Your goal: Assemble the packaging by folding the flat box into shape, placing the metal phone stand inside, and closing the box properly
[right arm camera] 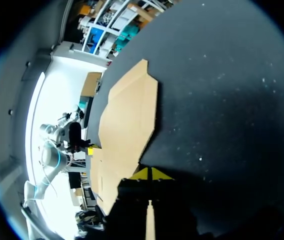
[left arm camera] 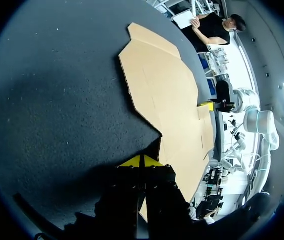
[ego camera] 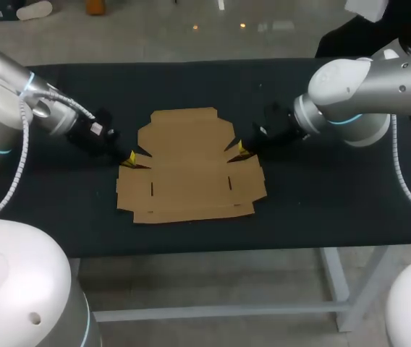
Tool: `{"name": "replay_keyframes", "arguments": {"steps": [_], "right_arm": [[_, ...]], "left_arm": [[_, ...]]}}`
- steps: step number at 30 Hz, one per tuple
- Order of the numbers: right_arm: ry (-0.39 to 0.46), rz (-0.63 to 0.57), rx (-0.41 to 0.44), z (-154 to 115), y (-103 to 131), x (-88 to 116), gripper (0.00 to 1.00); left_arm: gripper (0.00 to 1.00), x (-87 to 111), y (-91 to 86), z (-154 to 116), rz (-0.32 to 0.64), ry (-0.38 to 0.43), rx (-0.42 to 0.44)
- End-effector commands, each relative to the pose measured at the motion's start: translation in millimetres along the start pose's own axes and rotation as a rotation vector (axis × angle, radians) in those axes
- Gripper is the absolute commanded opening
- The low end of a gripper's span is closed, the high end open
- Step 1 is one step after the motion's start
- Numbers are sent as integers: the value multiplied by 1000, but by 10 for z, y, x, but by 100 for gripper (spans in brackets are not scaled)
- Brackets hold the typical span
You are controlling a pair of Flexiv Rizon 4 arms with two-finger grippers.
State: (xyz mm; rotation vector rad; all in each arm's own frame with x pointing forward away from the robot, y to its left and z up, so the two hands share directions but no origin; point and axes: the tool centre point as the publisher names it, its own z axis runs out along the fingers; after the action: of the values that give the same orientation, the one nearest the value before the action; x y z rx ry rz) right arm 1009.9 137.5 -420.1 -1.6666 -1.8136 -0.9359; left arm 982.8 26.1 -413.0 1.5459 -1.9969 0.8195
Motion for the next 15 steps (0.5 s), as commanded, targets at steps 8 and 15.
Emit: {"name": "replay_keyframes", "arguments": {"steps": [8,15], "right_arm": [[-57,3,-25,-13,-65,128,0],[-91,15,-33,-9,-75,161,0]], "left_arm": [[0,109,35,11,-9,-53,26],[0,164,35,0,-42,-127,79]]}}
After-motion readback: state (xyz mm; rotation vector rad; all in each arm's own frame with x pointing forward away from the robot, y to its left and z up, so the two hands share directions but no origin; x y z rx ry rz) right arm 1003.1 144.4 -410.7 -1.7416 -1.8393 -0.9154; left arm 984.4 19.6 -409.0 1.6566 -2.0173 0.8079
